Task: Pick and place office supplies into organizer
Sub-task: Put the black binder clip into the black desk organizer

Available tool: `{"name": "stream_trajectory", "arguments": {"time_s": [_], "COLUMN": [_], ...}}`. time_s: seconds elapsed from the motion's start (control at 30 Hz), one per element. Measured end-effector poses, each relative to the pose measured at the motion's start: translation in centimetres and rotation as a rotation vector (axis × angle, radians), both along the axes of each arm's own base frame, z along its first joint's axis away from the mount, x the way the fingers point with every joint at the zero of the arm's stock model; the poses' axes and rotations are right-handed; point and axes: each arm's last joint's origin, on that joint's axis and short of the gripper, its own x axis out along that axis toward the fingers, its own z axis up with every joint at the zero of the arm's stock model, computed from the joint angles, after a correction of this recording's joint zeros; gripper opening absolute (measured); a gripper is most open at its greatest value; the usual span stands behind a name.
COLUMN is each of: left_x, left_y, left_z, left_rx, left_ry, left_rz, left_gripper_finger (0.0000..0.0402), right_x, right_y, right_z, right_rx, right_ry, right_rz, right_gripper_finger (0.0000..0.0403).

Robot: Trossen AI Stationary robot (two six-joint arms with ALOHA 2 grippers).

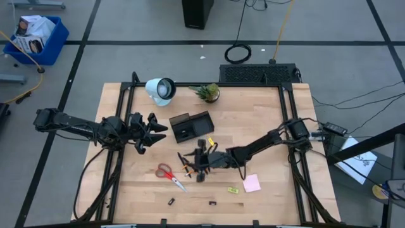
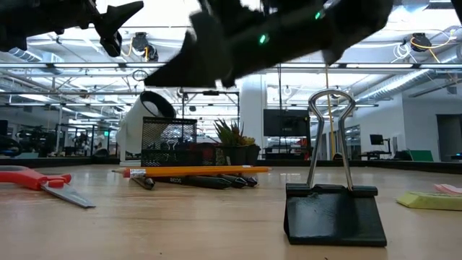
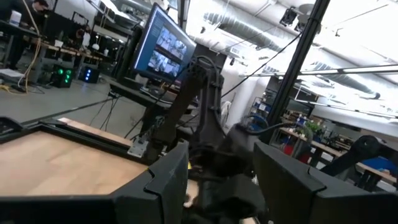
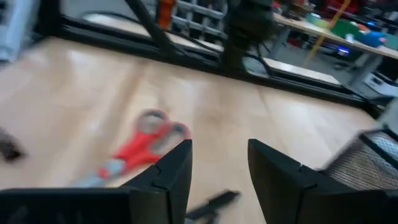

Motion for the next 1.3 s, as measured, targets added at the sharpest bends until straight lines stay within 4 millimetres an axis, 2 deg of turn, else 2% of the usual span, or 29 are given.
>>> {"name": "stream_trajectory", "arguments": {"time_s": [0.13, 0.33, 0.5, 0.67, 0.97, 1.07, 1.3], "left_x": [0.0, 0.0, 0.1, 0.1, 0.1, 0.1, 0.2], "left_y": [0.0, 0.0, 0.1, 0.1, 0.1, 0.1, 0.0], "left_z": [0.0, -0.2, -0.3, -0.3, -0.4, -0.5, -1.1], "left_rx": [0.000, 0.000, -0.002, -0.002, 0.003, 0.006, 0.047], "left_ry": [0.002, 0.021, 0.027, 0.028, 0.038, 0.053, 0.108], "left_rz": [0.000, 0.013, 0.025, 0.025, 0.026, 0.026, 0.005], "left_gripper_finger": [0.0186, 0.0186, 0.0186, 0.0186, 0.0186, 0.0186, 0.0186], "right_x": [-0.5, -1.6, -2.7, -3.6, -5.6, -6.3, -8.0], "right_y": [0.4, 1.5, 3.6, 5.8, 9.3, 10.4, 11.9], "right_z": [1.6, 2.6, 2.6, 2.8, 3.2, 3.6, 3.8], "right_rx": [0.011, 0.171, 0.195, 0.238, 0.345, 0.342, 0.297], "right_ry": [-0.015, 0.096, 0.150, 0.180, 0.230, 0.226, 0.252], "right_rz": [0.043, 0.155, 0.229, 0.391, 0.520, 0.541, 0.457], "right_gripper_finger": [0.0148, 0.0148, 0.0148, 0.0148, 0.0148, 0.0148, 0.0148]}}
